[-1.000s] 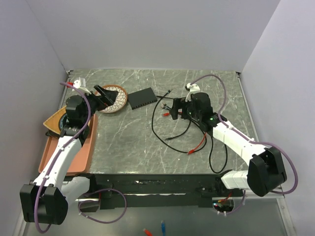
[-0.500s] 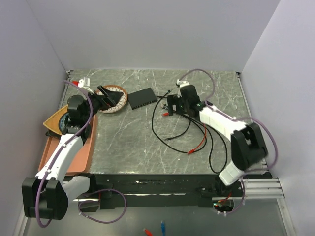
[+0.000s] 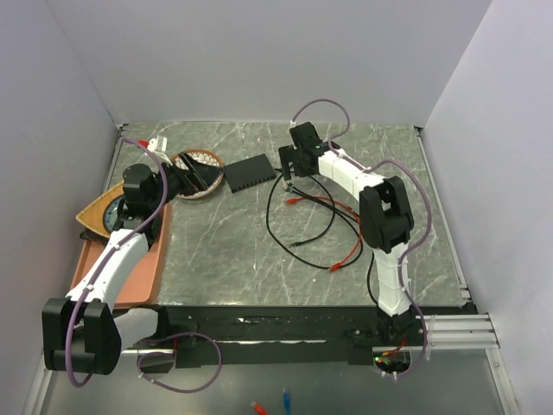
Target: Insert the plug into the switch port
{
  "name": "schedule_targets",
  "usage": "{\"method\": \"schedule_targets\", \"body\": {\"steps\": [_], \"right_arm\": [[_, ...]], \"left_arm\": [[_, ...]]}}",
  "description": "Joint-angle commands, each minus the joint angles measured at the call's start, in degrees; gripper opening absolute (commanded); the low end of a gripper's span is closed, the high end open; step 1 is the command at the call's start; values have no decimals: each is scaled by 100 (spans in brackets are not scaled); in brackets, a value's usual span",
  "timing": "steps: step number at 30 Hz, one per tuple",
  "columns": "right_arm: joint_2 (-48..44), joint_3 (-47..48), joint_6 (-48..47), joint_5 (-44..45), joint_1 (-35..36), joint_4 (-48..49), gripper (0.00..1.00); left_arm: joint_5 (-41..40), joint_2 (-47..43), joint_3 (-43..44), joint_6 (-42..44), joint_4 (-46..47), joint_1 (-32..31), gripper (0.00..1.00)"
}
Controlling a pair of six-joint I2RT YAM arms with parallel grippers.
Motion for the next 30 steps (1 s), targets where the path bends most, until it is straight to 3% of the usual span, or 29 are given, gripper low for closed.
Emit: {"method": "schedule_targets", "body": {"steps": [1, 6, 17, 20, 23, 24, 27, 30], "right_arm": [[385, 732, 93, -273, -364, -710, 99], [675, 961, 313, -687, -768, -930, 99], [1097, 961, 278, -1030, -804, -1027, 89], [1124, 900, 243, -1119, -804, -965, 77], [1185, 934, 181, -1031, -796, -991, 60], [1203, 996, 198, -1013, -813, -1018, 37], [1168, 996, 207, -1022, -848, -1001, 8], [923, 856, 225, -909, -848, -887, 0]], "left_arm": [[335, -29, 259, -82, 368, 5, 96], [230, -2, 206, -56, 368, 5, 96], [406, 367, 514, 14, 96, 5, 96], [458, 358, 496, -3, 130, 5, 96], [485, 323, 478, -65, 218, 5, 96], [476, 305, 487, -30, 184, 5, 96], [362, 270, 513, 58, 61, 5, 96], [309, 218, 513, 84, -10, 5, 96]]}}
